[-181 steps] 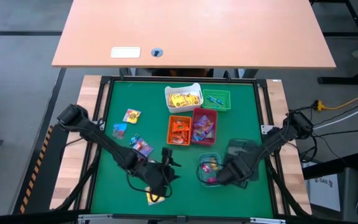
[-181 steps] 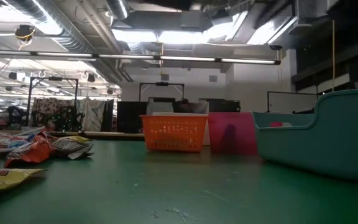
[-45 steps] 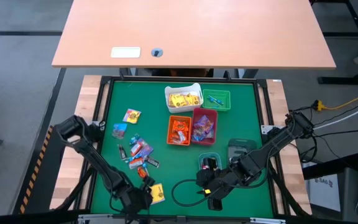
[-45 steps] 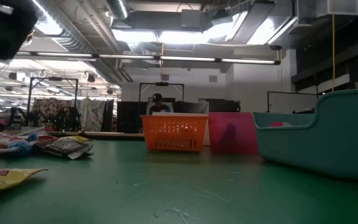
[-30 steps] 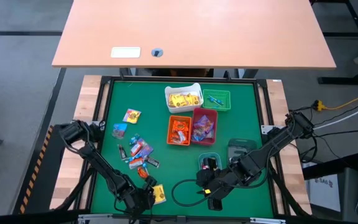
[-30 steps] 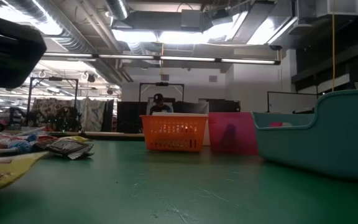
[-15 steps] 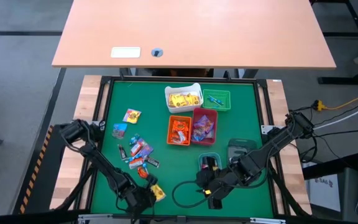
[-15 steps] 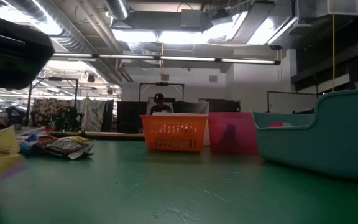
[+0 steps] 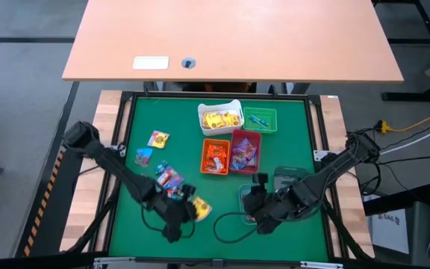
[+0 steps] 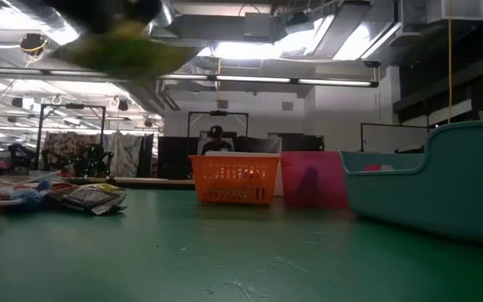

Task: Sort candy
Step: Put the yellow bag of candy into the white bin

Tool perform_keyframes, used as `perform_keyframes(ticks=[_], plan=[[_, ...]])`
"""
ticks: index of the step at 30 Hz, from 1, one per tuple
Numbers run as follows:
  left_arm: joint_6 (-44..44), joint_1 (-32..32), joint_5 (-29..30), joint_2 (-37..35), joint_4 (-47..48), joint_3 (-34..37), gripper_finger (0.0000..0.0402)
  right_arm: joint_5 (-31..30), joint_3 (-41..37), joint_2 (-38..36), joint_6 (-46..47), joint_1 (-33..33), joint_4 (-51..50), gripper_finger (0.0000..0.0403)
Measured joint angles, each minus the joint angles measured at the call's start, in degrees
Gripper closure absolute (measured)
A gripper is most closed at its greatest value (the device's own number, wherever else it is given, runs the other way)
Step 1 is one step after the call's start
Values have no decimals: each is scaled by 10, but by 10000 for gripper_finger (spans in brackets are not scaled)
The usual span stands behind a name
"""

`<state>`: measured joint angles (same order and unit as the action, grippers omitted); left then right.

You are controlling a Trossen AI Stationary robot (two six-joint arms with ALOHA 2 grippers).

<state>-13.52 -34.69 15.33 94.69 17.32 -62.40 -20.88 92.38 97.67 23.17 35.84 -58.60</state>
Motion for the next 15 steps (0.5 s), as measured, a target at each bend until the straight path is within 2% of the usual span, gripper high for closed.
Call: perform_keyframes(ticks=[5,10,15], plan=[[64,77,2,-44,0,0,401,5,-52,-39,-26,-10,8,240],[140,176,-16,-73,-5,0,401,10,-138,-110,-25,-38,17,240],[211,294,-56,-77,-10,-1,401,23,-246,-198,-39,-77,106,240]])
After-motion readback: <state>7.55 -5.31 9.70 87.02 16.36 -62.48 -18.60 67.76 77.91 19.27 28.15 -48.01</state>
